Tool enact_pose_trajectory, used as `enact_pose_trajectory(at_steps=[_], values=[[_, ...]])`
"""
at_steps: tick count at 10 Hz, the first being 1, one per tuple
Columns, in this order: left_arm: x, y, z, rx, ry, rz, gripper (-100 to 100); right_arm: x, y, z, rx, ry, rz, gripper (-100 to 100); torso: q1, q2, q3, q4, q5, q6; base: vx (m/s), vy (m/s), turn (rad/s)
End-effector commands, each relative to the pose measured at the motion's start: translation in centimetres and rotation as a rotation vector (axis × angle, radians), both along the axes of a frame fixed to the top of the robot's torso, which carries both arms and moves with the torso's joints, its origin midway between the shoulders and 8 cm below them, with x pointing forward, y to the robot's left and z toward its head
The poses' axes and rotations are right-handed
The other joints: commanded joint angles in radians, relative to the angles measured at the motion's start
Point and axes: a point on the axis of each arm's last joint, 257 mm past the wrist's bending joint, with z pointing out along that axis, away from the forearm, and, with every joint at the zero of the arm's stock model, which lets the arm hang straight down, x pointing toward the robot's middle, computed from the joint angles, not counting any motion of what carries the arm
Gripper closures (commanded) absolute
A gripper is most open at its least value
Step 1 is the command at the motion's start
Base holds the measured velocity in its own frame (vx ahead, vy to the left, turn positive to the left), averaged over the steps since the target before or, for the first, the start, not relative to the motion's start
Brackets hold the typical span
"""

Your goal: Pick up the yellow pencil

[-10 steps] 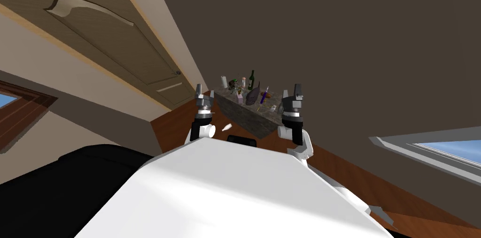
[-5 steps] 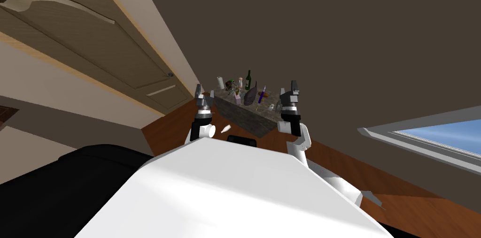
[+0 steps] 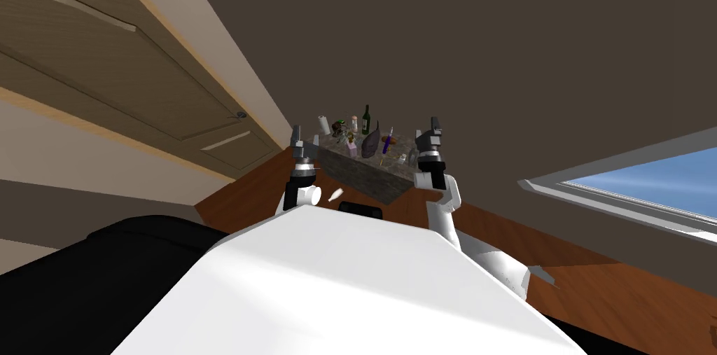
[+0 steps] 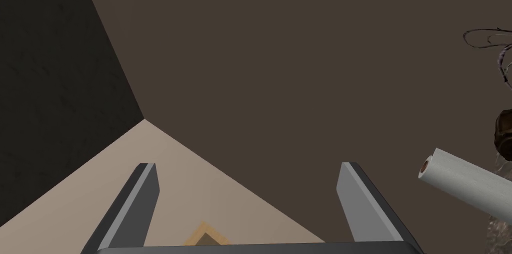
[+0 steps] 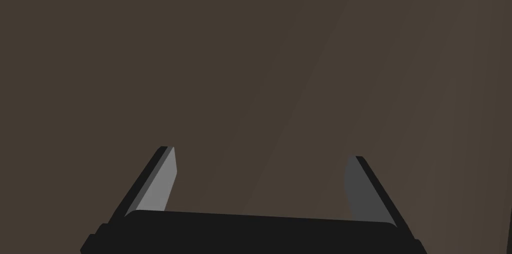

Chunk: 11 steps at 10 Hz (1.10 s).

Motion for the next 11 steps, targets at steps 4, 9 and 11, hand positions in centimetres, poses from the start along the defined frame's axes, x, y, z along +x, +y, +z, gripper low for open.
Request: enact_pose_trajectory(at_steps=[4, 9, 11], values=[[0.0, 0.0, 0.0, 0.0, 0.0, 0.0, 0, 3.4, -1.3, -0.5, 0.069, 0.086, -0.014, -100, -0.001, 0.0, 0.0, 0.0, 0.0, 0.0, 0.02, 0.054, -0.094], [0.0, 0.0, 0.0, 0.0, 0.0, 0.0, 0, 7.0, -3.3, -1.6, 0.169, 0.18, -0.045, -100, -0.002, 0.001, 0.0, 0.0, 0.0, 0.0, 0.018, 0.045, -0.075], [0.0, 0.0, 0.0, 0.0, 0.0, 0.0, 0, 8.4, -4.4, -1.6, 0.218, 0.215, -0.064, -100, 0.0, 0.0, 0.0, 0.0, 0.0, -0.001, 0.026, 0.076, -0.142]])
